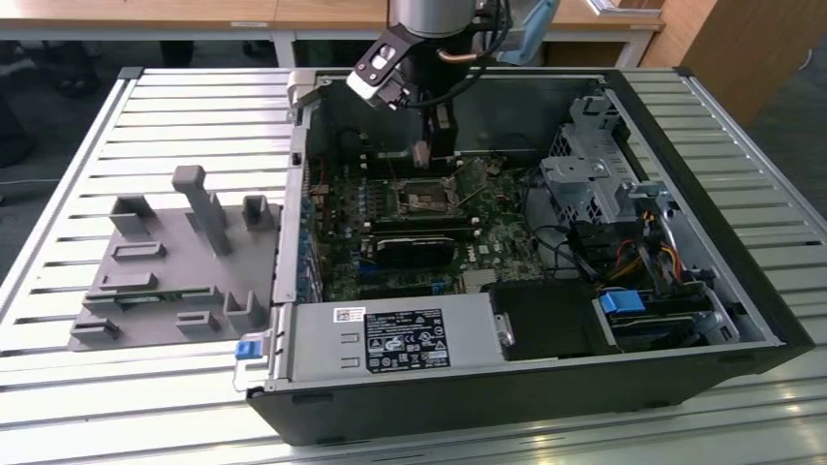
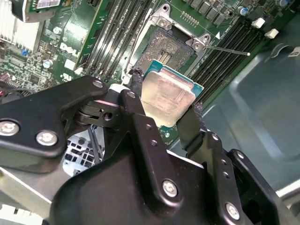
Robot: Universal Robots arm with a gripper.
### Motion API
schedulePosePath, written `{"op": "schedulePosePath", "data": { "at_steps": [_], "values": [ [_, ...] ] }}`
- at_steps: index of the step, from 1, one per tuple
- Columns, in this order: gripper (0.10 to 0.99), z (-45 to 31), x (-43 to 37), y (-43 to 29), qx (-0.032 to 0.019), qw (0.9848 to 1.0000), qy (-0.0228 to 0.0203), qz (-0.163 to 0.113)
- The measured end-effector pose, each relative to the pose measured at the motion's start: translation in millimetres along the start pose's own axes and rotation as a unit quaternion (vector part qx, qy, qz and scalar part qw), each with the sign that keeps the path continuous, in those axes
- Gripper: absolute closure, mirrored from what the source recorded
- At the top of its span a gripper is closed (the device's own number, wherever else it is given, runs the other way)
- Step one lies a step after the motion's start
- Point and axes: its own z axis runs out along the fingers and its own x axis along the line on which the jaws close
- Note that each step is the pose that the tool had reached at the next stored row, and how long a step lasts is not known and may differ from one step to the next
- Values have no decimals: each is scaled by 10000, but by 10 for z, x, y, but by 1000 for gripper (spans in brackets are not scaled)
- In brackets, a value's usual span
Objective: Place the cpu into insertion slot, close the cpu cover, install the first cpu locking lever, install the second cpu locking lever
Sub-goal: 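Place the cpu into insertion slot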
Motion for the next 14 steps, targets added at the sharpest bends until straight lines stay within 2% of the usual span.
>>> {"op": "schedulePosePath", "data": {
  "at_steps": [11, 14],
  "values": [
    [541, 200, 4, -17, 0, 10000, 0, -9],
    [541, 220, 4, -19, 0, 10000, -7, -11]
  ]
}}
